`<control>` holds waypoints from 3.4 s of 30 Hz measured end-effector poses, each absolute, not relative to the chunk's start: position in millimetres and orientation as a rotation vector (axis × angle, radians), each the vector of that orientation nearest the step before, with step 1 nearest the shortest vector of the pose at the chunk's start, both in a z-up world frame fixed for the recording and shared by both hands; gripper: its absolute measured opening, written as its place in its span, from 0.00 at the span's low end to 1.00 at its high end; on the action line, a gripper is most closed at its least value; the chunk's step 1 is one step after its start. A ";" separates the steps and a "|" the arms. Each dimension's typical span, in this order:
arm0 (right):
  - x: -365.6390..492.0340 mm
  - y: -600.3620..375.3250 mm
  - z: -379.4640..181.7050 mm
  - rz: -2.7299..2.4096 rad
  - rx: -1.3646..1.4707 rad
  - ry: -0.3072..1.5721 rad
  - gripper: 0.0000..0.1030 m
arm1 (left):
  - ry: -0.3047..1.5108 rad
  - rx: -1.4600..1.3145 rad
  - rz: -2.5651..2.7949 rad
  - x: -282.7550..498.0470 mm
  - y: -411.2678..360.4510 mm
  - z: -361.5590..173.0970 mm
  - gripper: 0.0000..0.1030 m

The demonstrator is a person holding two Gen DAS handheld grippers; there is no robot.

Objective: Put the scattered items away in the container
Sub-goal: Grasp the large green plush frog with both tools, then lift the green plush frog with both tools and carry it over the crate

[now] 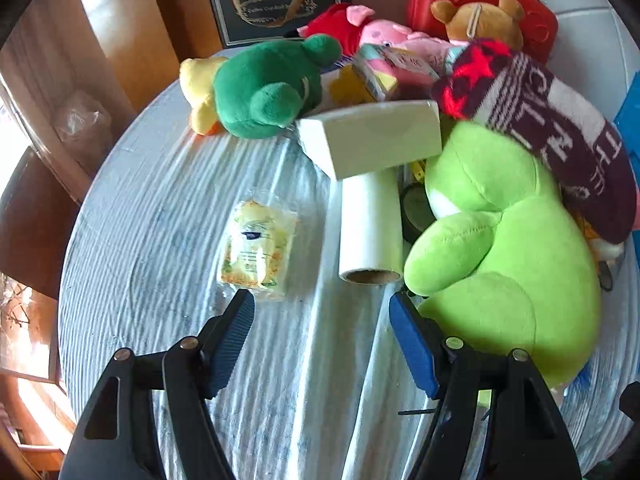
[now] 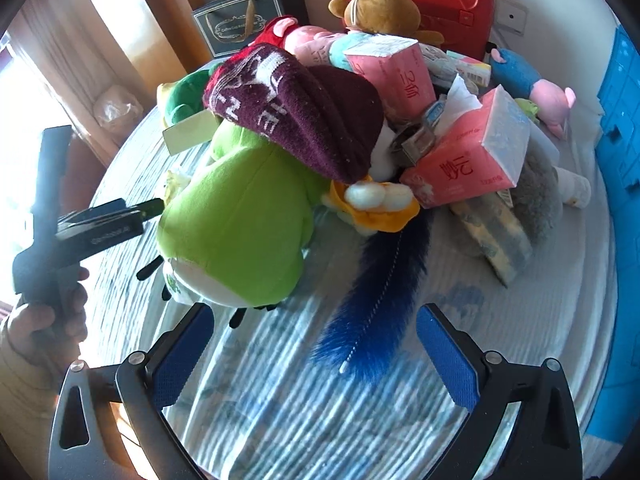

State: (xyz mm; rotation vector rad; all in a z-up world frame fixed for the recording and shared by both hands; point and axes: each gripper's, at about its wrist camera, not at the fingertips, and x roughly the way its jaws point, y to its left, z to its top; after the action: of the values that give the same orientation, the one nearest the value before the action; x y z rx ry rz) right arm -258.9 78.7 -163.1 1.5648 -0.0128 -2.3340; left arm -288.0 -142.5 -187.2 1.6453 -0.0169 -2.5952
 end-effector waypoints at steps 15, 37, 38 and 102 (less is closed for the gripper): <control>-223.0 181.3 -142.6 -2.697 1.691 -0.224 1.00 | -0.151 1.755 -3.164 -272.7 20.1 -146.4 0.66; -264.0 111.1 -163.6 -2.785 1.592 -0.574 0.96 | -0.606 1.768 -3.265 -313.2 -72.1 -154.3 0.72; -264.0 110.2 -160.7 -2.815 1.592 -0.585 0.96 | -0.633 1.789 -3.265 -317.6 -70.4 -155.8 0.72; -144.3 205.0 42.8 -2.993 0.885 -0.058 0.62 | -0.371 0.849 -3.462 -160.2 78.0 21.2 0.58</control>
State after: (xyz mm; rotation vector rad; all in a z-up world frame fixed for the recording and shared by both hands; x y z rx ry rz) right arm -144.3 205.0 42.8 0.8852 -0.0581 -2.9927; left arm -160.2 78.0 21.2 0.8493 -0.3708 -3.4621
